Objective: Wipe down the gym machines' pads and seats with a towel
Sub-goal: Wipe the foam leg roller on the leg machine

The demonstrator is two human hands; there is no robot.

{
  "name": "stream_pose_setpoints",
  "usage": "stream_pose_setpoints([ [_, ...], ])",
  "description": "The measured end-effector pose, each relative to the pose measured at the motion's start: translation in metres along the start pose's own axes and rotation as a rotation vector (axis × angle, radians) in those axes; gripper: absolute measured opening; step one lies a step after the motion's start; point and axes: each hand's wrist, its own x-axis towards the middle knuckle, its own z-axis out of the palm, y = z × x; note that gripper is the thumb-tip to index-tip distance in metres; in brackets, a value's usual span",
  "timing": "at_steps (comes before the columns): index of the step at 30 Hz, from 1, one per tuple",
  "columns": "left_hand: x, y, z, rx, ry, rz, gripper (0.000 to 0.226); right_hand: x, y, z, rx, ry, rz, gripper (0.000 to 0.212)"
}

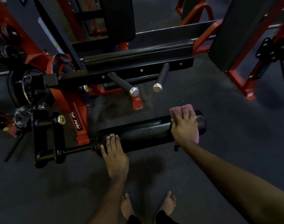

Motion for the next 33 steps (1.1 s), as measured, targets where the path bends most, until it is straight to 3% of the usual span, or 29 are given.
stream_pose_setpoints([
  [3, 0.001, 0.0, -0.001, -0.002, 0.013, -0.01, 0.058, 0.011, 0.026, -0.005, -0.026, -0.028, -0.127, 0.05],
  [8, 0.013, -0.005, -0.01, -0.027, 0.056, -0.008, 0.035, 0.032, 0.016, -0.009, -0.021, -0.001, 0.252, 0.043],
  [11, 0.028, -0.009, -0.014, -0.047, 0.074, -0.021, 0.027, 0.016, -0.023, -0.003, -0.047, -0.019, 0.09, 0.038],
  [13, 0.037, -0.012, -0.012, -0.07, 0.082, -0.052, 0.027, 0.008, -0.016, -0.005, -0.032, -0.056, -0.118, 0.04],
  [15, 0.043, -0.017, -0.009, -0.088, 0.08, -0.09, 0.03, 0.017, 0.012, -0.012, -0.037, -0.057, -0.166, 0.043],
  [18, 0.048, -0.023, -0.008, -0.132, 0.051, -0.108, 0.032, 0.038, 0.041, -0.017, 0.001, -0.024, 0.116, 0.042],
  [21, 0.049, -0.029, -0.009, -0.161, 0.026, -0.104, 0.031, 0.034, 0.003, -0.012, -0.001, 0.003, 0.277, 0.041],
  [24, 0.051, -0.03, -0.01, -0.126, 0.014, -0.091, 0.031, 0.008, -0.037, -0.004, -0.079, -0.021, 0.04, 0.038],
  [27, 0.049, -0.03, -0.009, -0.102, 0.011, -0.072, 0.031, 0.01, -0.017, -0.007, -0.042, -0.069, -0.156, 0.041],
  [30, 0.049, -0.036, -0.009, -0.114, 0.014, -0.042, 0.032, 0.033, 0.01, -0.008, -0.035, -0.018, 0.08, 0.044],
  [33, 0.048, -0.037, -0.01, -0.134, 0.01, -0.039, 0.032, 0.035, -0.02, -0.003, -0.028, 0.003, 0.276, 0.041],
])
